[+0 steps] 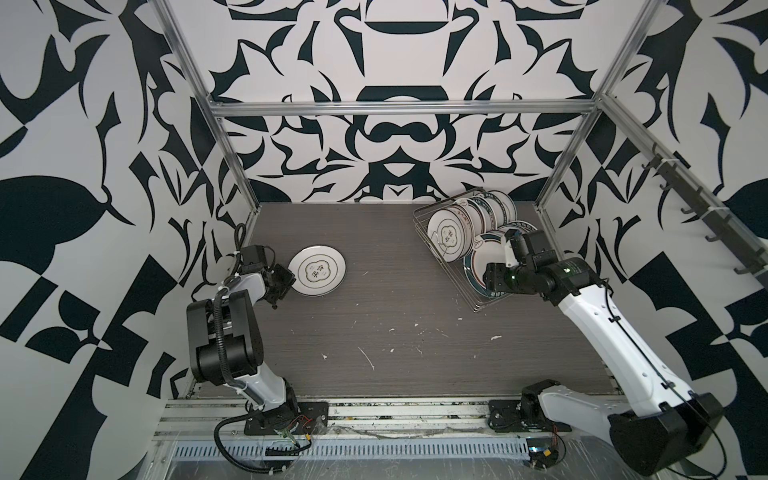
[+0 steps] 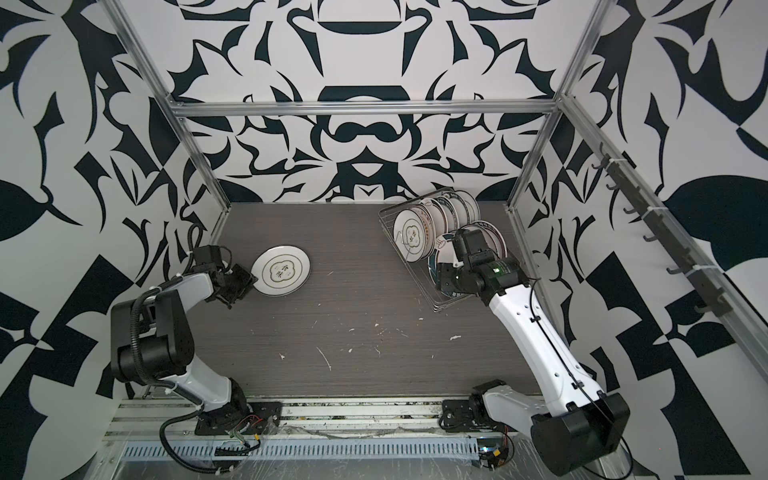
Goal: Unload the plates from the dish rack
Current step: 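Open the left gripper and draw back while the right approaches the red-ringed plate, then lower the right gripper onto the nearest red-ringed plate rim and close it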
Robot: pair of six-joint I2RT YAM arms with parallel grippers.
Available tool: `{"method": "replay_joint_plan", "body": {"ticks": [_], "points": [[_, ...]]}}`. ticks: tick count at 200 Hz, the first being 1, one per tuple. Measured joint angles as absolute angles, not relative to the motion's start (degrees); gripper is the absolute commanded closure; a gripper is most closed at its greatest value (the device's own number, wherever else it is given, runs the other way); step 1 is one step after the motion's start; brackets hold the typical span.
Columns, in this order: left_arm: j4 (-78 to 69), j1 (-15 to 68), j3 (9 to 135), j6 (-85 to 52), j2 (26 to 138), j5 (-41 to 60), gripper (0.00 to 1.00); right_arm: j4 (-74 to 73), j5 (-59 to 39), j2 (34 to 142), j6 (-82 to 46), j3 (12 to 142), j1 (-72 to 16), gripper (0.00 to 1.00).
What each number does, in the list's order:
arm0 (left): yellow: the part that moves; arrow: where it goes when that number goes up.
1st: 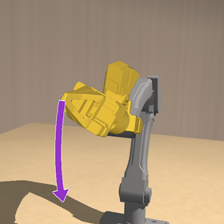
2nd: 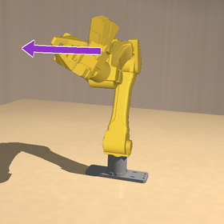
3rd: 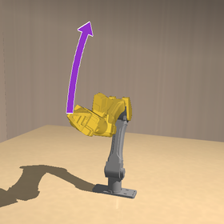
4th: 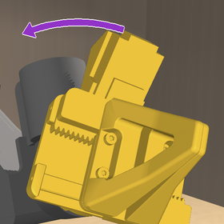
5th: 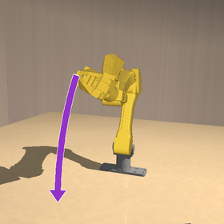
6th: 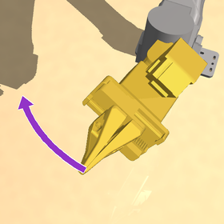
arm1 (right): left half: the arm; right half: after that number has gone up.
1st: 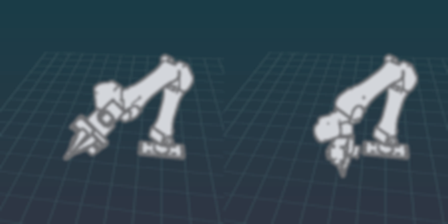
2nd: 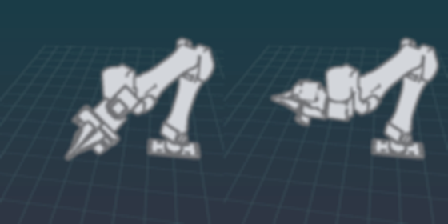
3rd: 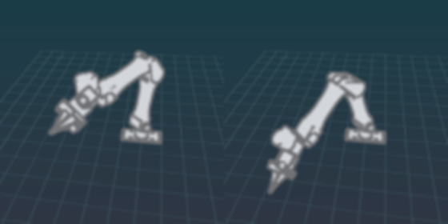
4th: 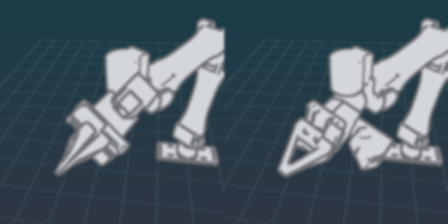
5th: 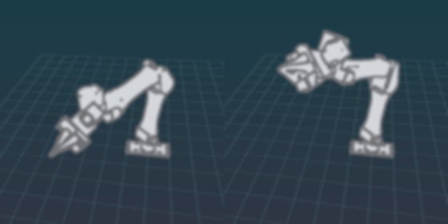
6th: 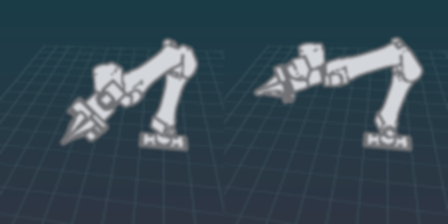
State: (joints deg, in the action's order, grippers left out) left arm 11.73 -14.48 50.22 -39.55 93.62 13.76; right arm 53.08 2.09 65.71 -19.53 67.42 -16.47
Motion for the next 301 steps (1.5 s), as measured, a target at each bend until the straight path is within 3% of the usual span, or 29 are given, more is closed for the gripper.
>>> {"method": "replay_joint_plan", "body": {"ticks": [32, 88, 184, 301], "points": [[11.62, -15.22, 50.11, -39.22, 93.62, 13.96, 0.44, 53.10, 2.28, 65.71, -19.27, 67.44, -16.40, 0.27], [16.08, -16.64, 50.02, -38.30, 86.61, 13.10, 0.36, 54.78, 6.13, 67.57, -17.76, 71.61, -15.55, 0.27], [23.46, -16.64, 52.27, -36.40, 62.41, 19.59, 0.31, 52.25, 9.65, 77.06, -13.08, 76.34, -9.43, 0.29], [18.11, -11.00, 42.57, -37.50, 61.30, 24.88, 0.25, 45.01, 5.82, 84.60, -10.17, 76.07, -5.96, 0.33]]}}
